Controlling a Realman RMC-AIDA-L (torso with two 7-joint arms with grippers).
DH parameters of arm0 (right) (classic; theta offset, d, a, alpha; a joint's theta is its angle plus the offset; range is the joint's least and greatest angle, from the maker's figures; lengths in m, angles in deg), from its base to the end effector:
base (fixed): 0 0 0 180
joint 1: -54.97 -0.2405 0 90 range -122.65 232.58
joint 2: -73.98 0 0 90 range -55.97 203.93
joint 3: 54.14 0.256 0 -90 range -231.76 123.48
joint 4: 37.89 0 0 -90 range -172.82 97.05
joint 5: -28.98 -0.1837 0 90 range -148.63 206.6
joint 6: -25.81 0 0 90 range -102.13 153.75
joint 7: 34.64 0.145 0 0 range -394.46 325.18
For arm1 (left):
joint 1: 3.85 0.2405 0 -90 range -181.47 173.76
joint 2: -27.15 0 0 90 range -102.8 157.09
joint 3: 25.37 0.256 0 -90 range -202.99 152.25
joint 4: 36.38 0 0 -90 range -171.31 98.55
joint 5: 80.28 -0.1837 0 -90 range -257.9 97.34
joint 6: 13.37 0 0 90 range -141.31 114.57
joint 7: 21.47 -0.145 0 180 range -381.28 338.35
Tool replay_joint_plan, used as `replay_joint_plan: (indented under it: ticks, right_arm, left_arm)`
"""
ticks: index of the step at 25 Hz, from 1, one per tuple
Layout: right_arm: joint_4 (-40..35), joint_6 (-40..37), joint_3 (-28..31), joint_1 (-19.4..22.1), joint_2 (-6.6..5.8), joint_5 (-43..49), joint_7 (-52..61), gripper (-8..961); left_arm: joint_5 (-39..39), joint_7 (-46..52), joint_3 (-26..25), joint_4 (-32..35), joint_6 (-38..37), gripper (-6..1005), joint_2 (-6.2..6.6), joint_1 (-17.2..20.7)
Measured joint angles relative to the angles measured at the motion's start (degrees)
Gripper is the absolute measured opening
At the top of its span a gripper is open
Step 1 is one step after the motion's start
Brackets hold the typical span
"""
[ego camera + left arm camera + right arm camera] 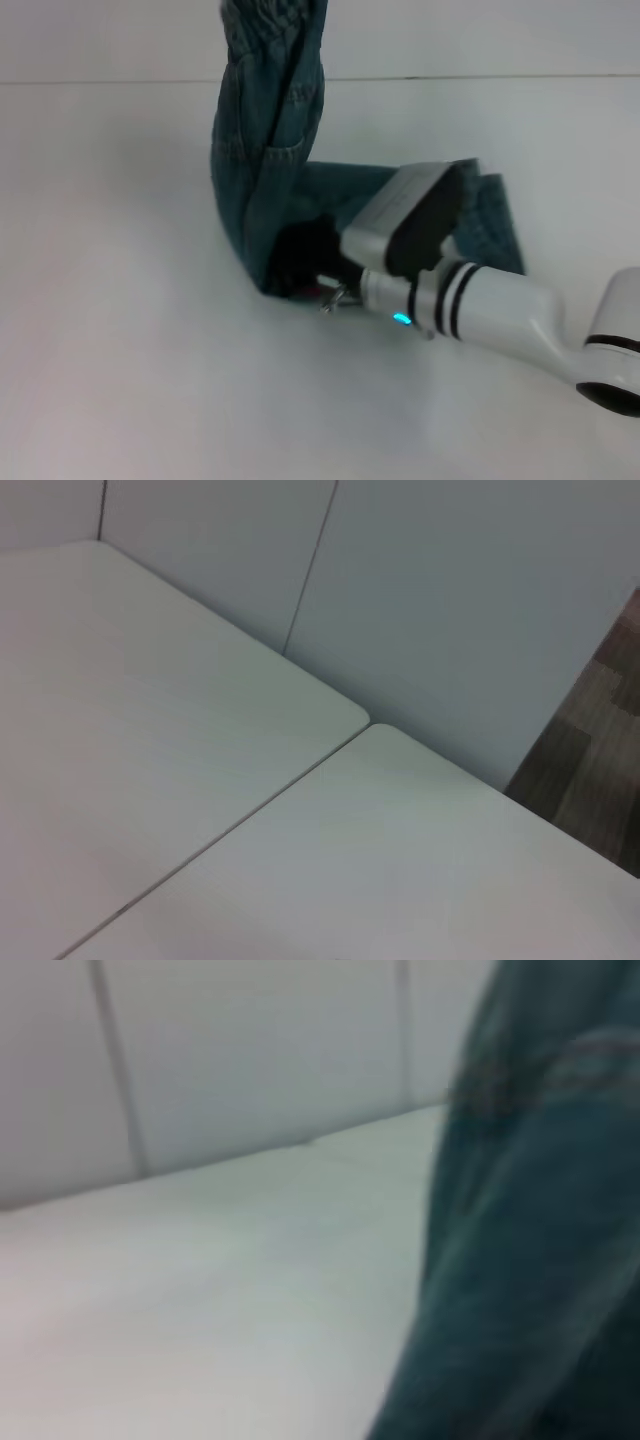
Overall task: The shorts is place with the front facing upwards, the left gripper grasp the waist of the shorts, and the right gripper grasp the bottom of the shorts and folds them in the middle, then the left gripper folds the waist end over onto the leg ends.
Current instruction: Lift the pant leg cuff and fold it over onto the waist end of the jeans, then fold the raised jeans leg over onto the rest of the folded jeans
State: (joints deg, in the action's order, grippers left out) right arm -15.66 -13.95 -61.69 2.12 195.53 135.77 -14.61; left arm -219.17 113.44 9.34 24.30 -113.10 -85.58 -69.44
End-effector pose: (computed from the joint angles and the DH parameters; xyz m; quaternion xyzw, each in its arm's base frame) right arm 0.1648 0.3336 -0.1563 -0.9284 0.1881 0.1992 0.2512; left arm -0.0509 0.4176 0.0911 -0.9444 -0.2847 -0.1069 0.1248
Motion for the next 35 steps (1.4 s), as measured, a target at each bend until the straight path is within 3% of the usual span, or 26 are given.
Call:
replay_joint_plan:
  ticks: [6,10,16,18,23,26,27,28,35]
  right_arm:
    - [3.83,4.08,8.19,-0.98,-0.01,14.40,1.14,-1]
    - [4.32,6.24,10.11,-2.48,-0.07,22.78,7.51,0]
    - [1.36,4.36,10.21,1.23,-1.32,26.12,13.85,0]
    - [-1.02,0.80,9.76,3.68,-1.61,26.22,15.40,0]
    - [-13.23,-17.55,12.38,12.39,-1.73,25.82,22.01,-1]
    - [-19.21,-24.47,18.84,16.22,-1.80,25.62,24.79,-1]
    - [-21.63,-26.63,24.46,18.01,-1.95,24.90,25.13,-1]
    - [-21.63,-26.63,24.46,18.01,-1.95,24.90,25.13,-1]
    - [-23.71,-30.67,33.41,21.33,-1.92,14.75,24.79,-1]
  left_arm:
    - [0.52,0.09,1.16,0.45,0.13,82,-0.42,-0.33]
    - [0.54,0.04,1.77,0.78,0.26,88,-0.80,0.03]
    - [0.79,-0.68,2.89,0.83,0.42,97,-1.53,2.74]
    - [1.03,-0.79,3.98,0.85,0.30,100,-1.83,3.66]
    - [2.51,-1.21,6.73,0.92,-0.05,108,-3.05,6.00]
    - [3.75,-1.41,8.45,0.87,-0.09,113,-3.98,6.84]
    - [4.25,-1.74,9.87,0.79,-0.09,115,-4.84,7.05]
    - [4.25,-1.74,9.87,0.79,-0.09,116,-4.84,7.05]
    - [4.07,-3.49,17.29,-1.50,4.62,127,-8.87,7.36]
